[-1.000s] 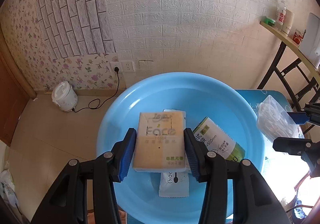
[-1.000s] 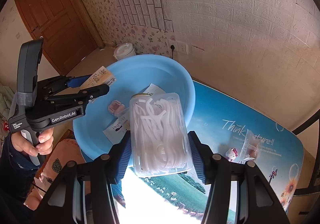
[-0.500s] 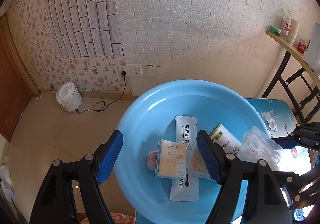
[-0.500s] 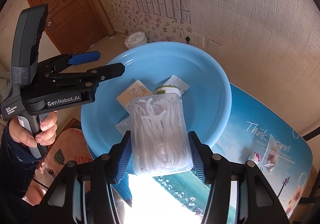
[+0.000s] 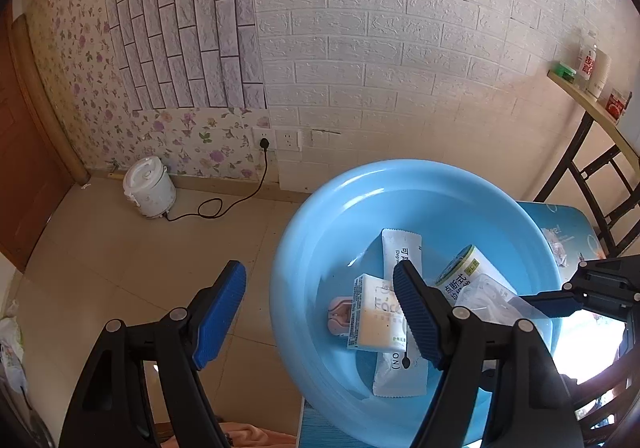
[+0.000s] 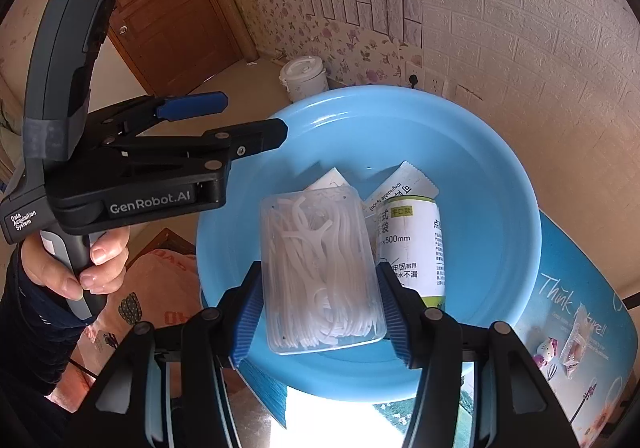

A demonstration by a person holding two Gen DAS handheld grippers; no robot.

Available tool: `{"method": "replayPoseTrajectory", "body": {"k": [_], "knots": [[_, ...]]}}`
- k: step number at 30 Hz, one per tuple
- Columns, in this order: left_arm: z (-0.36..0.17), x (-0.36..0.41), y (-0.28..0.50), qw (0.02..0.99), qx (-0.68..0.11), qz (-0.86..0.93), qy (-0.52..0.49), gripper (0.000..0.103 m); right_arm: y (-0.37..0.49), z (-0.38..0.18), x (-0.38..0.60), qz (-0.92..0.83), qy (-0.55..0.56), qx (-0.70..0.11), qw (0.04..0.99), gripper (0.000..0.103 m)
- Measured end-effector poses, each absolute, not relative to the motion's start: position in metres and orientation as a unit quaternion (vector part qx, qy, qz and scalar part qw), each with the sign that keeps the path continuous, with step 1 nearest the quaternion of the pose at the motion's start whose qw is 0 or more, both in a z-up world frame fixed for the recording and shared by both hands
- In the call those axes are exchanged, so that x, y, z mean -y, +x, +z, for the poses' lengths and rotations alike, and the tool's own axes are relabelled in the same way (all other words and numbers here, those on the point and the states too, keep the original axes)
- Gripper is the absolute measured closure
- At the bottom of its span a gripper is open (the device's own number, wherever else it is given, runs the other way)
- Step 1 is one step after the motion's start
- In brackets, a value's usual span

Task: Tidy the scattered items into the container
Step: 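Open both grippers to drop the tissue pack and floss box into the basin, then withdraw both grippers from the basin back over the table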

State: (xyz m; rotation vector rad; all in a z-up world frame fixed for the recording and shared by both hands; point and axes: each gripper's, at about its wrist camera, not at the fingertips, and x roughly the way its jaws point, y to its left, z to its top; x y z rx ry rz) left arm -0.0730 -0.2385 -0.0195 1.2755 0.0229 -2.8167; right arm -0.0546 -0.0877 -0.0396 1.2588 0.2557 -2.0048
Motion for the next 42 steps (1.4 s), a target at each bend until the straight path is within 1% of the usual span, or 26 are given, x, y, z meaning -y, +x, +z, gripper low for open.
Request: {"method": "replayPoseTrajectory", "body": {"k": [4,5,6,7,8,9,20,25,26,27,29,31,33,42], "knots": [[-0.021,0.242,-0.072,0.024,-0.01,-0.911,0.411,0.029,-0.054,-0.04,0.096,-0.784,0.485,-0.11,0.372,0.047],[-0.021,0.243,-0.071,0.025,-0.011,-0.911,0.411,0.029,-0.053,-0.039,0.096,-0.787,0.481,-0.109,0.37,0.045],[-0.021,0.243,-0.071,0.024,-0.013,-0.911,0.411,0.029,-0.053,-0.037,0.095,-0.792,0.477,-0.106,0.367,0.036],[-0.022,0.244,-0.071,0.023,-0.014,-0.911,0.412,0.029,-0.054,-0.035,0.094,-0.796,0.472,-0.102,0.365,0.031],[-0.022,0.244,-0.071,0.022,-0.014,-0.911,0.412,0.029,-0.054,-0.034,0.093,-0.8,0.468,-0.096,0.362,0.019],[-0.022,0.245,-0.071,0.021,-0.014,-0.911,0.412,0.029,-0.055,-0.033,0.091,-0.803,0.465,-0.093,0.361,0.014],[-0.019,0.234,-0.072,0.009,-0.009,-0.911,0.412,0.028,-0.059,-0.034,0.075,-0.804,0.475,-0.082,0.348,0.015],[-0.015,0.225,-0.072,0.003,-0.003,-0.911,0.411,0.023,-0.057,-0.029,0.065,-0.809,0.474,-0.072,0.34,0.015],[-0.014,0.223,-0.073,0.001,-0.002,-0.912,0.411,0.022,-0.057,-0.028,0.062,-0.81,0.474,-0.071,0.338,0.015],[-0.013,0.22,-0.073,0.0,0.0,-0.911,0.412,0.017,-0.057,-0.027,0.06,-0.81,0.474,-0.07,0.337,0.015],[-0.01,0.215,-0.073,-0.004,0.002,-0.911,0.412,0.014,-0.058,-0.027,0.054,-0.812,0.475,-0.065,0.333,0.015],[-0.008,0.209,-0.073,-0.009,0.006,-0.912,0.411,0.013,-0.059,-0.026,0.047,-0.814,0.475,-0.061,0.33,0.015],[-0.005,0.202,-0.073,-0.012,0.011,-0.912,0.409,0.01,-0.059,-0.025,0.038,-0.816,0.474,-0.056,0.325,0.015],[0.003,0.165,-0.077,-0.033,0.034,-0.914,0.403,0.008,-0.064,-0.023,-0.006,-0.829,0.471,-0.029,0.299,0.015]]}}
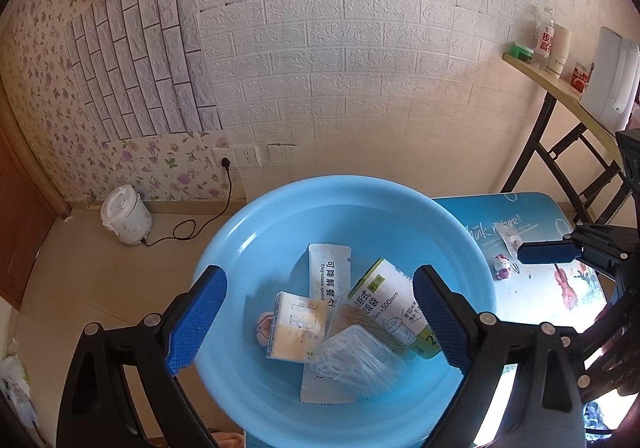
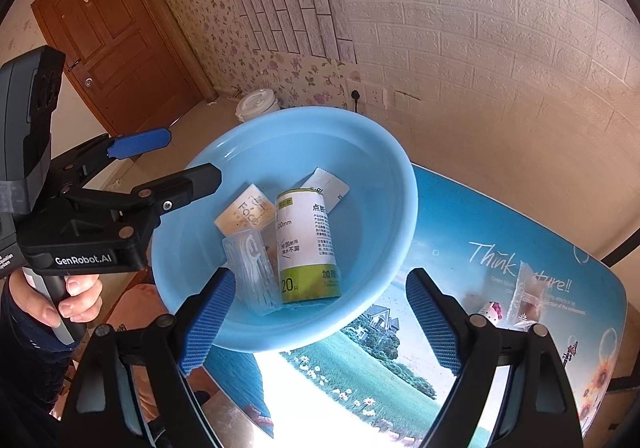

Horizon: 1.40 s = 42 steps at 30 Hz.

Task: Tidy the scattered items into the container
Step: 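Withdraw both grippers from the basin back over the table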

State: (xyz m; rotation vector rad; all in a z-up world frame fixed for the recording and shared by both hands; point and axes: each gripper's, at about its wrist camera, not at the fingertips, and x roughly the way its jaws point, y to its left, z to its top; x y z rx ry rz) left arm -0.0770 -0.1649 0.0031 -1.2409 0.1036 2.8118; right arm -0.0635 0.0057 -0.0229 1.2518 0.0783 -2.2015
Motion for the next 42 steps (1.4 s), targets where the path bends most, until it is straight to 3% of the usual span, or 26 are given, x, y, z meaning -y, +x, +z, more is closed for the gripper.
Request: {"method": "replayPoseTrajectory", "body": {"k": [31,42], "knots": [[0.006,0.025,-0.102,0.126,-0.105,0.902,-0.4,0.008,-0.071,-0.037,-0.158,-0.858,0.469,0.021,0.21,0.015],[0.001,-0.004,-0.1,0.137,-0.075,0.9,-0.407,0.008,-0.075,-0.047,-0.193,-0.861,0.471,0.029,0.188,0.015]]}}
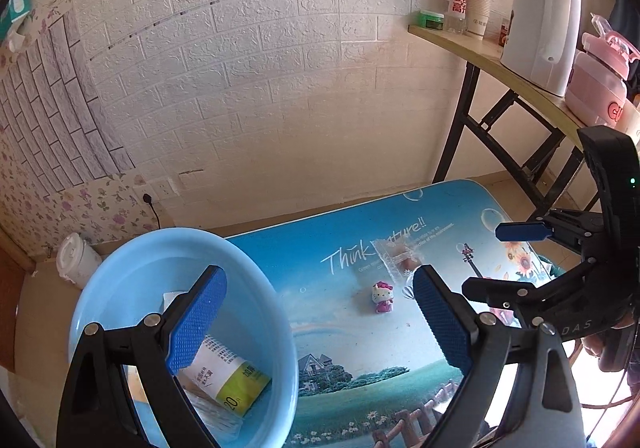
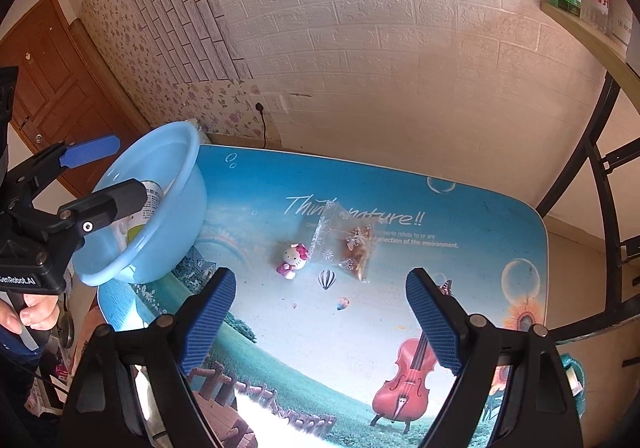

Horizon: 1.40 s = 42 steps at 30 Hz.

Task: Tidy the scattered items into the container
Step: 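Withdraw both grippers from the basin back over the table, then grasp the Hello Kitty figure with the left gripper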

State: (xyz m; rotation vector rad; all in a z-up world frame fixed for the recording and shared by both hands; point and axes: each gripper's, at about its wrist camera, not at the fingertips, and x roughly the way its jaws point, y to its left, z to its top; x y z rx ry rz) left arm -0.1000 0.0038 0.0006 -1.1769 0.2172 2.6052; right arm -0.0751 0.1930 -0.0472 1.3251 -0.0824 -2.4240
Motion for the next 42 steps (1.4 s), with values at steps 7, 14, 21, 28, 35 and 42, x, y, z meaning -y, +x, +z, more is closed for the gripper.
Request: {"method": "replayPoseTrajectory", "body": {"k": [7,14,21,28,35,42], "knots": [[-0.014,-0.026,-0.094,0.126,-0.054,0.899,-0.417,0.021,-0.077,-0.057,-0.212,-0.861,0.476,0.042,0.172,0.015],[-0.035,-0.043,-0.097,0.114,-0.037,0.893,-0.434,0.035,-0.075,-0.064,-0.224,-0.861,0.48,0.048,0.161,0.015],[-0.065,-0.052,-0.104,0.094,-0.038,0.885,-0.454,0.036,-0.081,-0.077,-0.234,-0.857,0.49,0.036,0.157,0.015],[-0.104,-0.062,-0.119,0.086,-0.051,0.87,-0.483,0.048,-0.083,-0.088,-0.235,-0.849,0.501,0.028,0.166,0.015],[-0.126,-0.066,-0.13,0.082,-0.058,0.863,-0.496,0.053,-0.087,-0.094,-0.235,-0.846,0.505,0.015,0.172,0.015],[-0.137,-0.069,-0.137,0.087,-0.064,0.861,-0.498,0.064,-0.094,-0.099,-0.225,-0.847,0.5,0.0,0.183,0.015]]}}
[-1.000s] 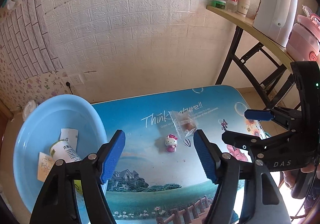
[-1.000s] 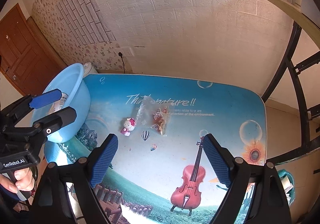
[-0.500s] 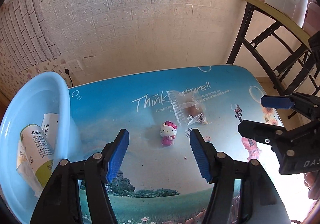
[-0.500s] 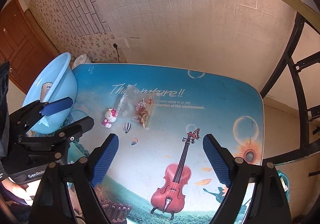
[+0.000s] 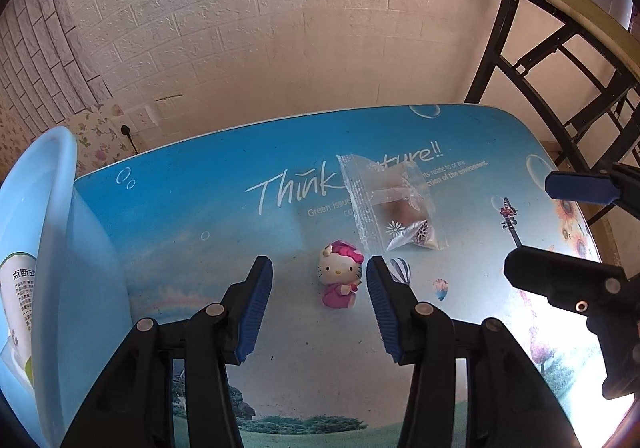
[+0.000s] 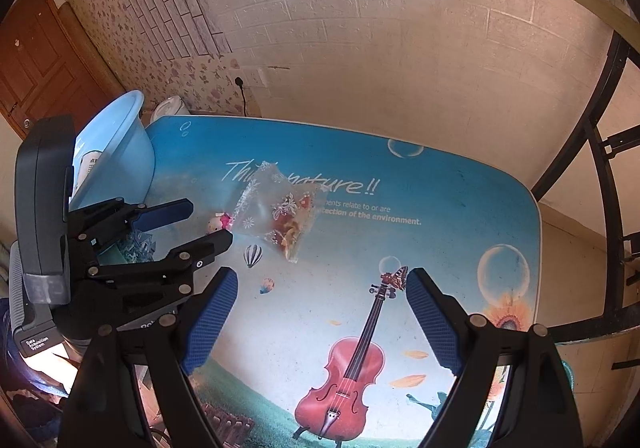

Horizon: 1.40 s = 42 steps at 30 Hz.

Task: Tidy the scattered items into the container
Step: 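Grasp the Hello Kitty figure with the left gripper, then grasp the clear snack bag with the right gripper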

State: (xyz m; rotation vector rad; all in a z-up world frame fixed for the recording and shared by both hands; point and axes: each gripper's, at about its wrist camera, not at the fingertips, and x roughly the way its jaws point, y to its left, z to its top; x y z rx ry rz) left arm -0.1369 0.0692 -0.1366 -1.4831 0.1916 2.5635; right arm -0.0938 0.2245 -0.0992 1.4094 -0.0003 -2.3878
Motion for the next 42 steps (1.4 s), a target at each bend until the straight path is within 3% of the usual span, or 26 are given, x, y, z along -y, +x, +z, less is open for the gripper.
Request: {"method": "replayPoseTrajectory", "body": {"k": [2,5,14,28,34,36,42], "knots": [[-0.141,-0.068,-0.138,0.091,-0.061,0.855,-0.506,0.075,-0.096,-0.1,-0.222,-0.849,0.496,-0.006,0.184,0.015],[-0.141,-0.067,-0.138,0.095,-0.061,0.859,-0.5,0.082,-0.103,-0.105,-0.217,-0.844,0.501,-0.012,0.189,0.015],[-0.141,-0.058,-0.136,0.108,-0.057,0.86,-0.495,0.082,-0.12,-0.119,-0.193,-0.834,0.502,-0.051,0.223,0.015],[-0.142,-0.051,-0.13,0.107,-0.054,0.864,-0.489,0.082,-0.141,-0.132,-0.175,-0.822,0.506,-0.059,0.254,0.023],[-0.141,-0.05,-0.131,0.107,-0.051,0.863,-0.492,0.082,-0.144,-0.131,-0.166,-0.822,0.493,-0.108,0.263,0.045],[-0.141,-0.051,-0.131,0.108,-0.052,0.863,-0.492,0.082,-0.143,-0.129,-0.166,-0.822,0.488,-0.104,0.273,0.062],[-0.141,-0.049,-0.132,0.109,-0.051,0.861,-0.493,0.082,-0.144,-0.127,-0.173,-0.818,0.49,-0.088,0.289,0.07]]}}
